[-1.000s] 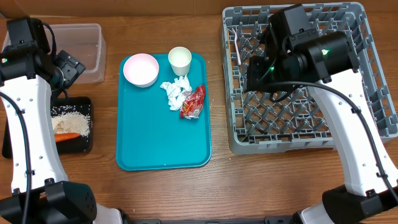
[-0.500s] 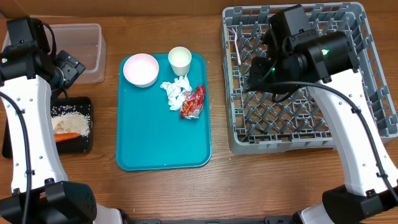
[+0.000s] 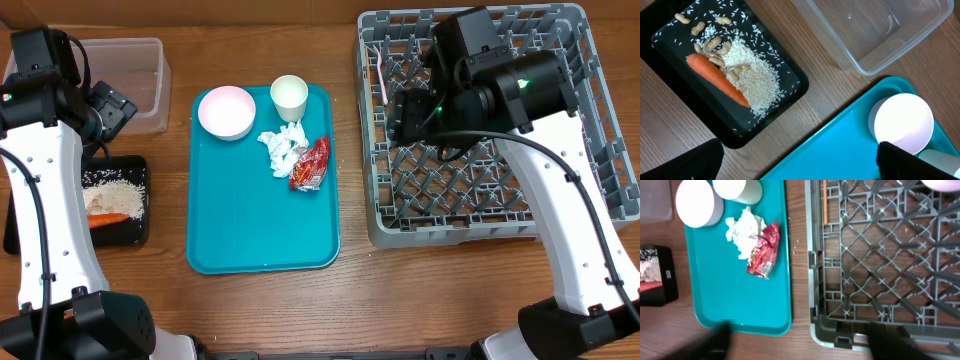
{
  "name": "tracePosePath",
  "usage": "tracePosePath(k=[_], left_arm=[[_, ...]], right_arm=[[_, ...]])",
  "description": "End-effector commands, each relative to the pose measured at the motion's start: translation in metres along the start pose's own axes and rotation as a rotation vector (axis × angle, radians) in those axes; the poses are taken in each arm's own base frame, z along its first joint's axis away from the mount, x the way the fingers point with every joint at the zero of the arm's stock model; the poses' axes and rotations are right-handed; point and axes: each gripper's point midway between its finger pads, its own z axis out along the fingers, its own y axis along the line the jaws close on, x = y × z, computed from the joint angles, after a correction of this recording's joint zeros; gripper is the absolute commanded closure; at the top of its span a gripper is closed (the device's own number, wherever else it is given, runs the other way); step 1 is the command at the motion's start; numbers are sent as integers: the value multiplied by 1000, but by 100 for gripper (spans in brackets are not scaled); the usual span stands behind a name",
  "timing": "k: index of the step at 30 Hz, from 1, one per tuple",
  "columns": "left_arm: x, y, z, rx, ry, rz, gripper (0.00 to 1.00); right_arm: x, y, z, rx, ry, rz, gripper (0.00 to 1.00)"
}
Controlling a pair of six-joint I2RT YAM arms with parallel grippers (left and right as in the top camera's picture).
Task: Sort waste into correct bins and load items into the dishwasher rack
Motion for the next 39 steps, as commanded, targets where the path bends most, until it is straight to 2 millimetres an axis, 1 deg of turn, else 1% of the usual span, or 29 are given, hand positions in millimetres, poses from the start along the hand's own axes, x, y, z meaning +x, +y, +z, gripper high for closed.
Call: tracePosePath(k=[1, 3, 4, 5, 6, 7, 8, 9, 10, 11, 12, 13, 20, 25, 27, 28, 30, 33, 39], left_arm=[[0, 0, 2, -8, -3, 8, 0], [0, 0, 2, -9, -3, 8, 0], [0, 0, 2, -9, -3, 8, 0], [0, 0, 2, -8, -3, 8, 0], [0, 0, 2, -9, -3, 8, 0], [0, 0, 2, -9, -3, 8, 0], [0, 0, 2, -9, -3, 8, 0], [0, 0, 2, -9, -3, 8, 0], [0, 0, 2, -9, -3, 8, 0], [0, 0, 2, -8, -3, 8, 0], [0, 0, 2, -8, -3, 8, 0], [0, 0, 2, -8, -3, 8, 0], [0, 0, 2, -8, -3, 8, 0], [0, 0, 2, -9, -3, 8, 0], [0, 0, 2, -8, -3, 8, 0], [0, 0, 2, -8, -3, 8, 0], [0, 0, 2, -8, -3, 8, 0], [0, 0, 2, -9, -3, 8, 0], [0, 0, 2, -8, -3, 8, 0]], right_arm=[[-8, 5, -7, -12, -39, -7, 0], [-8, 5, -7, -13, -41, -8, 0], [-8, 5, -7, -13, -40, -7, 2], [-8, 5, -7, -14, -41, -8, 31], [-9, 5, -7, -15, -44, -8, 42], [-9, 5, -7, -15, -44, -8, 66], [-9, 5, -7, -15, -44, -8, 76], [-9, 5, -7, -16, -46, -8, 81], [-10, 6, -7, -17, -49, -9, 80], [-11, 6, -7, -18, -52, -9, 57], [-11, 6, -7, -19, -55, -10, 18], [-12, 7, -7, -20, -59, -10, 0], [-22, 11, -8, -38, -99, -17, 0], [-24, 12, -8, -42, -107, -18, 0], [-29, 15, -9, -52, -128, -21, 0], [-28, 17, -9, -65, -121, -22, 0], [-25, 35, -10, -165, -96, -34, 0], [-20, 57, -10, -270, -67, -59, 0], [-10, 86, 4, -302, -30, -123, 0]])
